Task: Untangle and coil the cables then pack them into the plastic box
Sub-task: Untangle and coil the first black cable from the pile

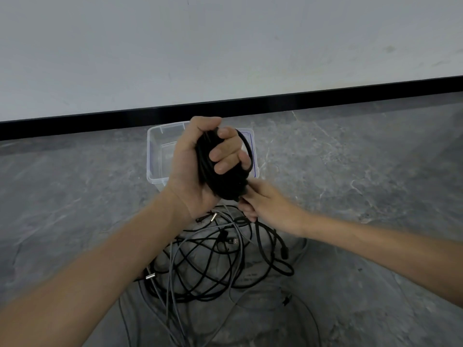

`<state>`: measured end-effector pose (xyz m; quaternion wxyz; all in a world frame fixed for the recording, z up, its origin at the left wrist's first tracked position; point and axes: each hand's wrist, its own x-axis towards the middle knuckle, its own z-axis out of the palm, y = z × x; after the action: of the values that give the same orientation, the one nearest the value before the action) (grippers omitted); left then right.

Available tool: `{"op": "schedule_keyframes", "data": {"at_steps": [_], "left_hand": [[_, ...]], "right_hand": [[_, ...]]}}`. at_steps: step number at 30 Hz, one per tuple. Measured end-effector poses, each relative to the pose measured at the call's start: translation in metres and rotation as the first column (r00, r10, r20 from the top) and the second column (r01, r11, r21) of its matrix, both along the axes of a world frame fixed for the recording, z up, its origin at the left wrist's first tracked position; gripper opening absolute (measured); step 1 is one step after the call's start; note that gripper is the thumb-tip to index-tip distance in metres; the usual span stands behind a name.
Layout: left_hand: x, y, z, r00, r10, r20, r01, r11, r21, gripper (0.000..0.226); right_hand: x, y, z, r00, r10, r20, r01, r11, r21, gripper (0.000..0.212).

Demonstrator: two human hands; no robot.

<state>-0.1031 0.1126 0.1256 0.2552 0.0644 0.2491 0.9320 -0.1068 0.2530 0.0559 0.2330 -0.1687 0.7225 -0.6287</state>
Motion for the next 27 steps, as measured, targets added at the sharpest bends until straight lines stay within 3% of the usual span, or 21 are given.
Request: {"op": "schedule_keyframes", "data": {"at_steps": [6, 16, 21, 24, 27], "left_hand": [[-0.003, 0.004, -0.012, 0.968, 0.237, 0.076, -0.227, 0.967, -0.119, 0.030], [-0.005, 0.004, -0.017, 0.910, 0.412, -0.041, -0.397, 0.840, -0.369, 0.027], [-0.006, 0.007, -0.025, 0.873, 0.479, -0.090, -0.457, 0.740, -0.494, 0.028], [-0.008, 0.012, -0.027, 0.847, 0.514, -0.136, -0.496, 0.673, -0.549, 0.029], [-0.015, 0.003, -0.019, 0.799, 0.570, -0.193, -0.566, 0.603, -0.562, 0.030]], "right_hand": [[0.011, -0.005, -0.003, 0.992, 0.014, 0.126, -0.022, 0.998, 0.059, 0.014], [0.017, -0.004, -0.005, 0.946, 0.059, 0.317, -0.133, 0.967, 0.216, 0.024], [0.020, -0.003, -0.002, 0.974, 0.132, 0.186, -0.192, 0.914, 0.356, 0.019], [0.017, -0.004, -0.001, 0.978, 0.201, 0.049, -0.196, 0.822, 0.534, 0.024], [0.020, 0.004, -0.006, 0.959, 0.277, 0.063, -0.255, 0.740, 0.622, 0.029]]}}
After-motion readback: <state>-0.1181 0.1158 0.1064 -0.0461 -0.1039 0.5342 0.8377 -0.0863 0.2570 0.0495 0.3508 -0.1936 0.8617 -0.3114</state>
